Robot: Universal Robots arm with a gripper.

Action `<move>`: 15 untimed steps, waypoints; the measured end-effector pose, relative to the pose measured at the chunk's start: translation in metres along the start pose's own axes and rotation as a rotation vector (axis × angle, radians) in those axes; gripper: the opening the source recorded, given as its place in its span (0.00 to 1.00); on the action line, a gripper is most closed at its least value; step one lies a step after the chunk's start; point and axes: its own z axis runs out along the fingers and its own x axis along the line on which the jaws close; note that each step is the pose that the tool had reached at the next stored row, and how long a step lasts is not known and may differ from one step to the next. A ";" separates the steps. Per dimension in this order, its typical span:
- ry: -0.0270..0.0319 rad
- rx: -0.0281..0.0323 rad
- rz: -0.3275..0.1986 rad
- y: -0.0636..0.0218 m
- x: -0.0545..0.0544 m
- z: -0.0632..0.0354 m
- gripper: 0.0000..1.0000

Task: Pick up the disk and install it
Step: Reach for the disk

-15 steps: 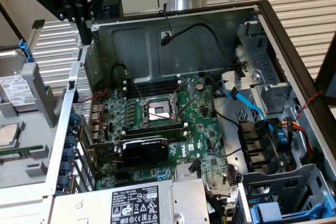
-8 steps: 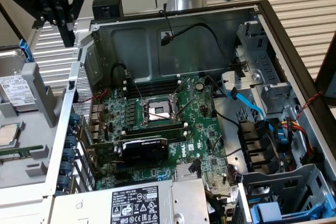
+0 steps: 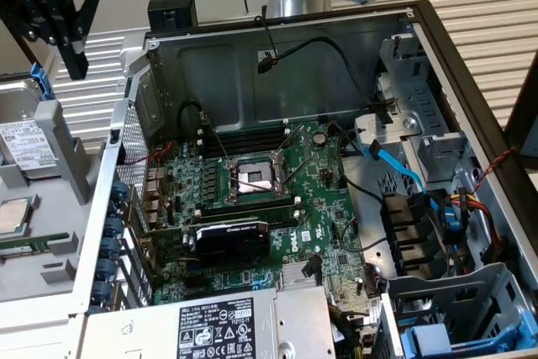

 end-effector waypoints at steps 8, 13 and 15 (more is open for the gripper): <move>0.0020 0.0001 0.000 -0.0011 0.015 -0.0004 0.11; 0.0020 0.0002 0.000 -0.0015 0.021 -0.0004 0.11; 0.0020 0.0001 0.000 -0.0018 0.026 -0.0004 0.11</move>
